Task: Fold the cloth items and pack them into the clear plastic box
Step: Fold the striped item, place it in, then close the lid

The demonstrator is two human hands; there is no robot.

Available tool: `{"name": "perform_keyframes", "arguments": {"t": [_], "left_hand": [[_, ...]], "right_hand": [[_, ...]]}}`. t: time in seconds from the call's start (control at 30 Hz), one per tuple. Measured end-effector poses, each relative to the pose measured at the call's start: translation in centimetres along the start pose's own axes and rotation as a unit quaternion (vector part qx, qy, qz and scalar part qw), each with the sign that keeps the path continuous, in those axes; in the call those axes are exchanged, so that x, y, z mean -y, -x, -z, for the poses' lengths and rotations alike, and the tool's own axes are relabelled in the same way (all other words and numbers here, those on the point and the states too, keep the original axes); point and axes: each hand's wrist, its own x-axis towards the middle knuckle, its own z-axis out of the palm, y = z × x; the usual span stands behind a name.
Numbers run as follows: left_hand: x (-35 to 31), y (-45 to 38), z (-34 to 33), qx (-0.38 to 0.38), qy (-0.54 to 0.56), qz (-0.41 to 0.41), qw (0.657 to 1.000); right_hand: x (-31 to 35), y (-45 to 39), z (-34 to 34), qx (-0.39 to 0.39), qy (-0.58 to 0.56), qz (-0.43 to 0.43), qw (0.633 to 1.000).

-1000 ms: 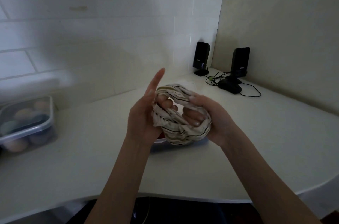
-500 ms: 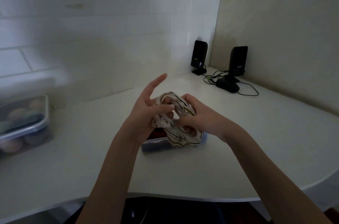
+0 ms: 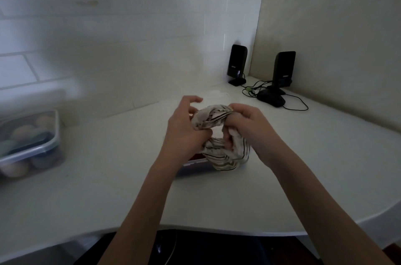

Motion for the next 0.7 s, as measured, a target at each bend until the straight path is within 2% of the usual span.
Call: {"name": "perform_keyframes", "arguments": {"t": [0.1, 0.17, 0.23, 0.33, 0.47, 0.63, 0.7], "left_hand": [[0.4, 0.5, -0.3, 0.058, -0.033, 0.027, 0.997], [0.2, 0.8, -0.2, 0.084, -0.009, 0.037, 0.996], [-0.3, 1.2, 0.0, 0.09, 0.07, 0.062, 0.992], [-1.0, 1.5, 0.1, 0.064, 0.211, 0.109, 0.969], [-0.6, 1.0, 0.4, 0.043, 0.361, 0.148, 0.92], [-0.5, 0.7, 0.6, 0.124, 0.531, 0.202, 0.814], [-0.4, 0.6, 0.9, 0.153, 0.548, 0.227, 0.79]], "right_hand": [[0.0, -0.5, -0.5, -0.054, -0.141, -0.084, 0.985], [-0.2, -0.7, -0.4, -0.036, -0.256, -0.13, 0.957], [-0.3, -0.8, 0.3, -0.004, -0.341, -0.142, 0.929], [-0.3, -0.9, 1.1, 0.018, -0.378, -0.137, 0.915], [-0.1, -1.0, 1.1, 0.026, -0.397, -0.116, 0.91], [-0.4, -1.6, 1.2, 0.016, -0.415, -0.108, 0.903], [-0.7, -1.7, 1.3, 0.004, -0.424, -0.109, 0.899]]}}
